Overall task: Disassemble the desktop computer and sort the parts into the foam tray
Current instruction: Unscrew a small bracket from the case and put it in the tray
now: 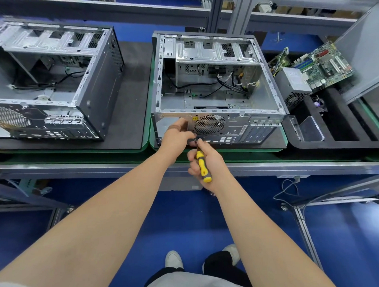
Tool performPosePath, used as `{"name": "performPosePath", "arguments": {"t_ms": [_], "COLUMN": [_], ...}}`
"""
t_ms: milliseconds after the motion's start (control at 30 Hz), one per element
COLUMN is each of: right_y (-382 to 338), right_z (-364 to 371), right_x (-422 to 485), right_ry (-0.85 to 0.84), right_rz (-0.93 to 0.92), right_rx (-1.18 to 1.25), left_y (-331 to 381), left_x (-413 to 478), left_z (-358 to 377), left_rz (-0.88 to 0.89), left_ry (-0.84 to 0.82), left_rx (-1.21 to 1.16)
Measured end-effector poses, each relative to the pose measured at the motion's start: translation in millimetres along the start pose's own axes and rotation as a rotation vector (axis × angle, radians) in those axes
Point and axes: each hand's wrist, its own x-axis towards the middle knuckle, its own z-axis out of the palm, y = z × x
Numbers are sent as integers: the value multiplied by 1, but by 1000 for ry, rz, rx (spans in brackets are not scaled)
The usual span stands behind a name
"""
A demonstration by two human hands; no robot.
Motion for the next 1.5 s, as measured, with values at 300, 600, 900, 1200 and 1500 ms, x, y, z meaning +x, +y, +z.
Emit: {"name": "performPosePath", "arguments": {"t_ms": [300,600,900,1200,1500], "right_y": [5,3,18,-2,3], "right_z": [-1,11,14,6,5], "right_x": [1,1,7,4,1], "right_ry": [-158,409,602,99,-141], "right_rz": [153,-417,-489,-4,195], "right_rx": [440,-1098,-1415,-164,429], "left_y": [9,0,-4,-3,-8], "left_x": [2,1,2,2,6], "left_z": [-3,-3,-2,1,0], "left_rz": [-82,-44,11,-26,-45], "left_ry": [-63,-42,-26,-16,-9], "left_rx": [14,59,61,-87,-67]}}
